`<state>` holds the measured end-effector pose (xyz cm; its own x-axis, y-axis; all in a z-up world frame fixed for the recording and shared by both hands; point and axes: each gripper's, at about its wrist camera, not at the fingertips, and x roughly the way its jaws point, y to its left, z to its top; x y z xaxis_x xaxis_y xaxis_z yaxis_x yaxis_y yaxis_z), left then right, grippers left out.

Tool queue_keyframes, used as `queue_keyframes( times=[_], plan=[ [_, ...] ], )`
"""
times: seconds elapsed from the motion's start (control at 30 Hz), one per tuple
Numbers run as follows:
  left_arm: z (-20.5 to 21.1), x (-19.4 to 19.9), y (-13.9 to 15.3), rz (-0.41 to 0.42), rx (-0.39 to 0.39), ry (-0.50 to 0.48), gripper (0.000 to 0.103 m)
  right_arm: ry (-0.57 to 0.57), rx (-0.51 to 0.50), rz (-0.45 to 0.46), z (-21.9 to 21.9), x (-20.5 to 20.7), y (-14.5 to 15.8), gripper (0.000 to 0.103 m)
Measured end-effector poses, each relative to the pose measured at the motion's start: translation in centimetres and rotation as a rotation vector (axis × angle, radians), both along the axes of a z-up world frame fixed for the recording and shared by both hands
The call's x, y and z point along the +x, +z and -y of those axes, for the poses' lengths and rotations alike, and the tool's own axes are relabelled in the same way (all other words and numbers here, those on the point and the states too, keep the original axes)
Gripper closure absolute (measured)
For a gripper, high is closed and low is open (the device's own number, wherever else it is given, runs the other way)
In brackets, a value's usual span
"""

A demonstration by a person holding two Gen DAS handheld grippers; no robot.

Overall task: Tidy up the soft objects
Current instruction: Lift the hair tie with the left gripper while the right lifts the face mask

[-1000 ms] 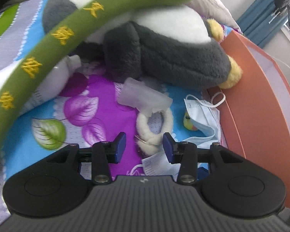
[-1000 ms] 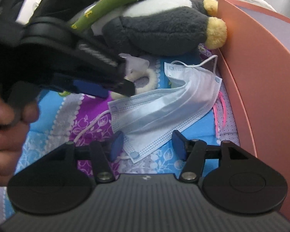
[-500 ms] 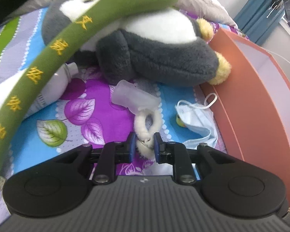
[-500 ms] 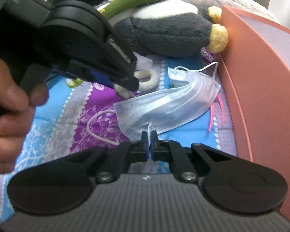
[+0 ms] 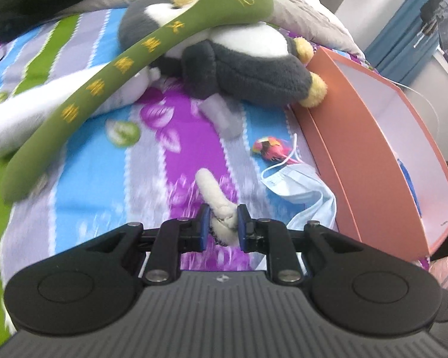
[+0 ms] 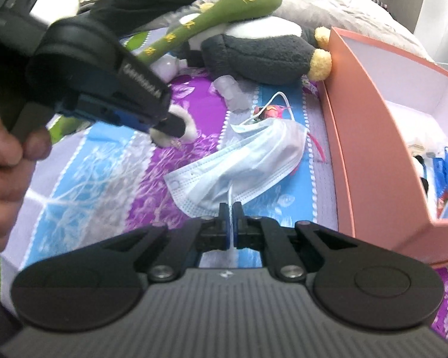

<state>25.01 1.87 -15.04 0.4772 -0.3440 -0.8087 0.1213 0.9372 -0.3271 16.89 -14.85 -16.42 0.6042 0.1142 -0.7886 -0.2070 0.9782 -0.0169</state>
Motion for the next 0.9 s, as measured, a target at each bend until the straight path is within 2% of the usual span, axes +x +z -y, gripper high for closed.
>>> queue_keyframes(
  times=[0.43, 0.73, 0.77, 0.8, 0.9],
  plan=[
    [-3.3, -9.2, -0.4, -0.016, -0.047, 0.099, 0.081, 0.1, -0.003, -0.038, -0.8, -5.4, 1.4, 0.097],
    [-4.3, -11.2, -2.2, -0.072, -0.063, 0.116, 0.08, 0.054, 0.043, -0.085, 0.3, -6.6, 0.8, 0.092],
    [-4.4, -11.3, -2.4, -0.077, -0.061, 0.119, 0.08, 0.043, 0.049, -0.089, 0.5, -6.6, 0.8, 0.087],
    [-4.5, -11.3, -2.4, -0.08, -0.06, 0.12, 0.08, 0.028, 0.052, -0.093, 0.7, -6.5, 0.9, 0.075],
    [-4.7, -11.2, -2.6, -0.096, -0.058, 0.116, 0.08, 0.009, 0.072, -0.091, 1.1, -6.4, 1.0, 0.066]
  ],
)
